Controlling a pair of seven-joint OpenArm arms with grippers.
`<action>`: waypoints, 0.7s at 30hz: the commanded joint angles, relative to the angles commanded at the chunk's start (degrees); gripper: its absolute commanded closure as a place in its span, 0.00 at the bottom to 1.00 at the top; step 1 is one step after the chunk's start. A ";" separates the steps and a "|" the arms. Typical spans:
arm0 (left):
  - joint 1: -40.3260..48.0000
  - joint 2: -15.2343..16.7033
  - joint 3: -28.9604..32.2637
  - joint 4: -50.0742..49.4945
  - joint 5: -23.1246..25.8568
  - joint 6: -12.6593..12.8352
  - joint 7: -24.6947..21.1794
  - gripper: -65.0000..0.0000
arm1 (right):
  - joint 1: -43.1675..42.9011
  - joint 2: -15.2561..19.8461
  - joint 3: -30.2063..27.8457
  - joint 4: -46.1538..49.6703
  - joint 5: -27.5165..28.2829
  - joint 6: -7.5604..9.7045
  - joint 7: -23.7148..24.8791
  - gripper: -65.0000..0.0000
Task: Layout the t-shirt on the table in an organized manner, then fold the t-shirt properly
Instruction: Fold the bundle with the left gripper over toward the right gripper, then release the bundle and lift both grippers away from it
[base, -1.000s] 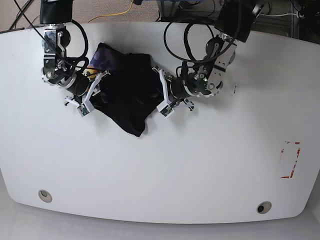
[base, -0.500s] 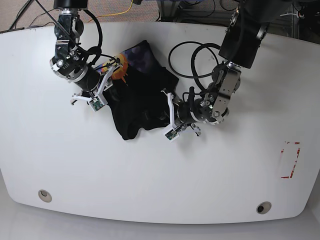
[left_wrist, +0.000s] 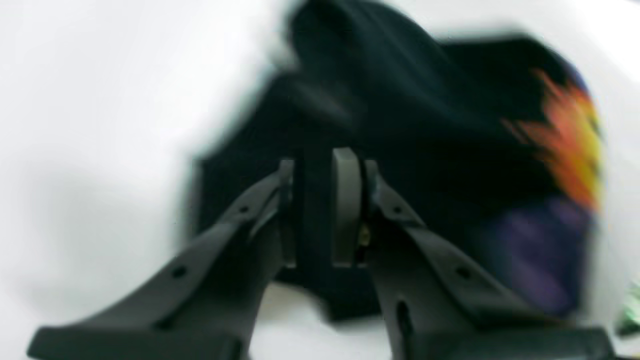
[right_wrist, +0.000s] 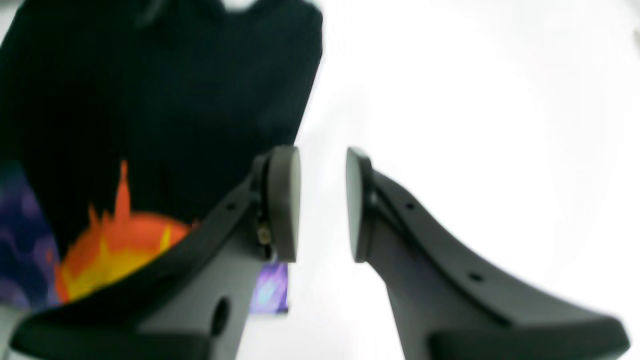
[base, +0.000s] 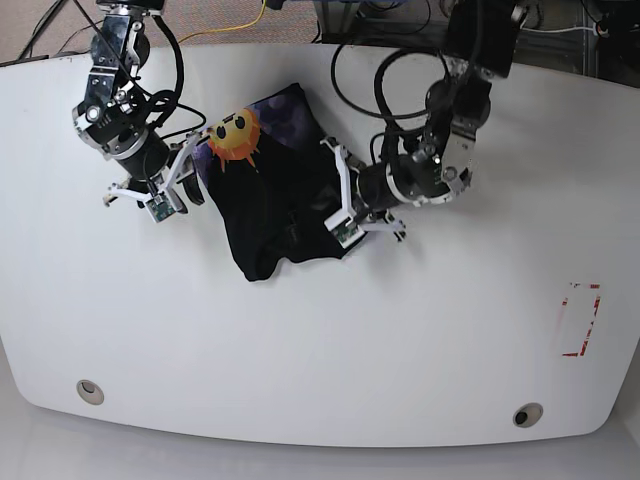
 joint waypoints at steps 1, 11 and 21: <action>2.02 0.00 0.00 0.79 0.00 0.00 -0.09 0.87 | -0.44 0.00 0.00 -1.14 0.09 0.00 0.09 0.78; 7.74 -0.53 -0.09 -0.97 0.18 0.09 -1.76 0.87 | -2.02 -2.37 -0.18 -10.64 -0.44 0.00 7.56 0.78; 5.19 -6.86 -5.45 -6.77 -0.09 0.00 -4.84 0.87 | -4.31 -7.12 -1.23 -10.55 -0.62 0.00 7.74 0.78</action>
